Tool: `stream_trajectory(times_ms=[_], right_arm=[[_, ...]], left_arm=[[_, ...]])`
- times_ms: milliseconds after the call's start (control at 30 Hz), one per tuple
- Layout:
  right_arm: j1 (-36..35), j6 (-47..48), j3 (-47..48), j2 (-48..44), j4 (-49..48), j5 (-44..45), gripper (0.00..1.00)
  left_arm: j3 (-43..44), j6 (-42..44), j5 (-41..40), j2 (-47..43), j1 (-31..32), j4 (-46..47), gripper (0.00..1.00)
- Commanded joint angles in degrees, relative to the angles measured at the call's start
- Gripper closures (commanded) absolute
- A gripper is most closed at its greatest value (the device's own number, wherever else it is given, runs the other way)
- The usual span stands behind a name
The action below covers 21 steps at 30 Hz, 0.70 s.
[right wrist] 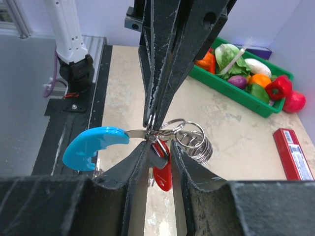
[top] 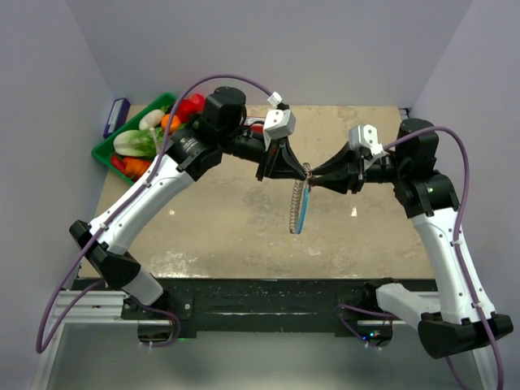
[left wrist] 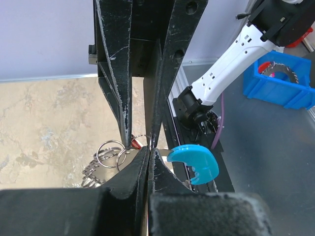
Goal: Remove the keys from the keyring
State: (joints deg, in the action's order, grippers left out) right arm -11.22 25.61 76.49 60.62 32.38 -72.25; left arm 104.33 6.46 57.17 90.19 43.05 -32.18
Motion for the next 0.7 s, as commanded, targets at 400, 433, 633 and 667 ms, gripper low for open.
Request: stream_trajectory(times_ms=[400,433,633,667], right_arm=[[0.2,10.5,7.6,-1.4,13.1,-1.2,0.63],[0.1,9.0,7.4,-1.2,10.3,-1.4,0.65],[0.2,1.1,4.8,-0.2,1.2,-1.4,0.69],[0.2,-0.3,4.5,0.0,0.4,-1.4,0.70]], left_arm=[[0.7,-2.4,0.6,-1.3,-1.2,3.8,1.00],[0.7,-2.5,0.7,-1.2,-1.1,3.9,1.00],[0.5,-2.9,1.5,-1.2,-1.1,4.3,1.00],[0.3,-3.0,1.6,-1.2,-1.1,4.3,1.00]])
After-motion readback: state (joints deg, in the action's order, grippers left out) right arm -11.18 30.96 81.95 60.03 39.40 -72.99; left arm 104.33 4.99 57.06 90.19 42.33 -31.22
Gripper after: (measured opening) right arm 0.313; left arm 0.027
